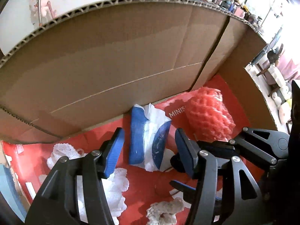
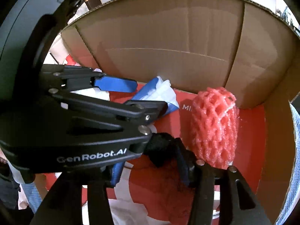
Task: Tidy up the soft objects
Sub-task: 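Open both tools to release the tissue pack and black item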
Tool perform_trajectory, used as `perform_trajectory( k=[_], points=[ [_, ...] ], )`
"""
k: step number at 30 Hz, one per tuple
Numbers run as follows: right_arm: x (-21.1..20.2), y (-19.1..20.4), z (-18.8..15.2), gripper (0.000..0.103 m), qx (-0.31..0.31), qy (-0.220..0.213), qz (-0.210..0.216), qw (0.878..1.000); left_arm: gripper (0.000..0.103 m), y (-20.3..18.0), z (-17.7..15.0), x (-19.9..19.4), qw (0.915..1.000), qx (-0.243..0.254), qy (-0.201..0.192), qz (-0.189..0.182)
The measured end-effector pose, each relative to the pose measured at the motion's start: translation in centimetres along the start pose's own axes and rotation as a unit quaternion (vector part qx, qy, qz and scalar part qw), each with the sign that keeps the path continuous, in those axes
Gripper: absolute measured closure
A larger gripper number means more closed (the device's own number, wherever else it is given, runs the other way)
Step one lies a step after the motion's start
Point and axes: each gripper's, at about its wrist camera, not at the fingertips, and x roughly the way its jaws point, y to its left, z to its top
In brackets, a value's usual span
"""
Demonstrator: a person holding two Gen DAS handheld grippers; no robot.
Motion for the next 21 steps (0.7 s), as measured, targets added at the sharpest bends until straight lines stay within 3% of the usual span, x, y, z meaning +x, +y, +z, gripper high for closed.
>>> perform_trajectory(
  k=[11, 15, 21],
  points=[
    [-3.0, 0.6, -1.1, 0.038, 0.002, -0.026, -0.003, 1.0, 0.041, -0.7, -2.2, -3.4, 0.9996, -0.006, -0.027, 0.009],
    [-4.4, 0.8, -1.8, 0.033, 0.002, -0.037, -0.01, 0.999, 0.034, -0.5, -3.5, -6.0, 0.9984, -0.014, -0.053, 0.011],
    [-7.7, 1.5, -3.6, 0.024, 0.001, -0.066, -0.024, 0.998, 0.033, -0.1, -6.8, -10.7, 0.9932, -0.022, -0.112, 0.025]
  ],
)
